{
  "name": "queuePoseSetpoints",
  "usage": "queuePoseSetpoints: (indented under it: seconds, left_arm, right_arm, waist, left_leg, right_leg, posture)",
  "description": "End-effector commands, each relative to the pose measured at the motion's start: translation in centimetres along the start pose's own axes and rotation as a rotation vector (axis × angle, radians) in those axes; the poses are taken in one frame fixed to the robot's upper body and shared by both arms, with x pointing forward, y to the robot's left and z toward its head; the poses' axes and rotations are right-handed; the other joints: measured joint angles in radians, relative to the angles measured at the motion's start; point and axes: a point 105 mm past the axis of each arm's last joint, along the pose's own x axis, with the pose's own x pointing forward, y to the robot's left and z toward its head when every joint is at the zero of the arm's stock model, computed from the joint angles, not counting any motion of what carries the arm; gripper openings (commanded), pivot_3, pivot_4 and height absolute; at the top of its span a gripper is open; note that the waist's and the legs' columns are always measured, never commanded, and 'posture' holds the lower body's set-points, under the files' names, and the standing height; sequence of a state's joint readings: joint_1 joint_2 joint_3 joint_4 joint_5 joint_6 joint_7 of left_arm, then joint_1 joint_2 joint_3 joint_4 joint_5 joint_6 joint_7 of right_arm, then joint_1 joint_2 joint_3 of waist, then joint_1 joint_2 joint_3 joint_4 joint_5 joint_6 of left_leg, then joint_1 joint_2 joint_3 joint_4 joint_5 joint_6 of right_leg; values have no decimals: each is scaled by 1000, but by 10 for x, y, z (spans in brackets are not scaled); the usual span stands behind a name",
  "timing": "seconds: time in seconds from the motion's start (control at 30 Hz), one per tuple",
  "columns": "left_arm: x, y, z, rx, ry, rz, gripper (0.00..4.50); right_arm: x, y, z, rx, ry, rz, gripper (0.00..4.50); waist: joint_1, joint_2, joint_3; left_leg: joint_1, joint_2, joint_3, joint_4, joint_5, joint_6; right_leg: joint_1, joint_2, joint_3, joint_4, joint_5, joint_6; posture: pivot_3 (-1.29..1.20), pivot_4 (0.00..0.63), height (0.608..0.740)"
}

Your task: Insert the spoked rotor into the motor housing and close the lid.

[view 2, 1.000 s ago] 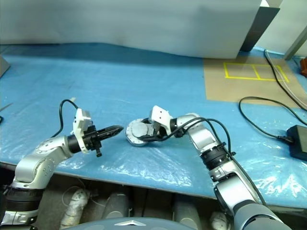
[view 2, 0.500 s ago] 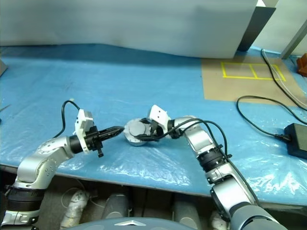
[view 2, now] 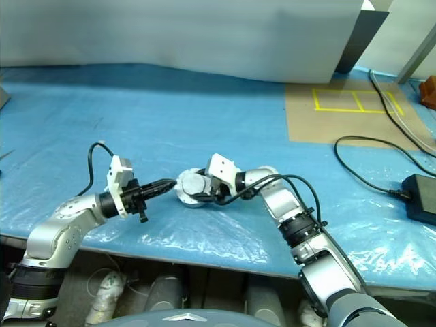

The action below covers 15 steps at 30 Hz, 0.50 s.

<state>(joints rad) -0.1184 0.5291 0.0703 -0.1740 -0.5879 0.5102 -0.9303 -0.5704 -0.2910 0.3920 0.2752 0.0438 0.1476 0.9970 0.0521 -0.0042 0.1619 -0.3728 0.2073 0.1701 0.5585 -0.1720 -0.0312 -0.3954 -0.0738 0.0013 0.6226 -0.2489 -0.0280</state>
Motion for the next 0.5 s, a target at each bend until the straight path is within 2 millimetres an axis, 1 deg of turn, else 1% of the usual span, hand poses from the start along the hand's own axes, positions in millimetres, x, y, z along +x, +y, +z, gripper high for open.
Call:
queuePoseSetpoints:
  seconds: [0.03,0.2,0.37,0.5]
  left_arm:
    - [8,6,-4,55,20,32,0]
    - [17,17,-13,72,28,88,0]
    - [23,15,-22,63,39,67,0]
    - [23,16,-31,66,69,66,0]
  right_arm:
    - [-9,-2,-35,76,128,-36,2984]
    - [-9,-6,-30,76,112,-49,2984]
    - [-9,-4,-31,75,115,-43,2984]
    - [-12,-2,-32,78,119,-39,2984]
  waist:
    - [1,0,0]
    - [1,0,0]
    - [2,0,0]
    - [6,0,0]
  left_leg:
    - [1,0,0,0,0,0]
    - [1,0,0,-1,0,0]
    - [1,0,0,-2,0,0]
    - [2,0,0,-3,0,1]
  right_leg:
    - [0,0,0,0,0,0]
    - [1,-1,0,0,0,0]
    - [1,-1,0,-1,0,0]
    - [2,-2,1,-1,-1,2]
  posture:
    - [0,150,740]
    - [0,150,740]
    - [0,150,740]
    - [0,150,740]
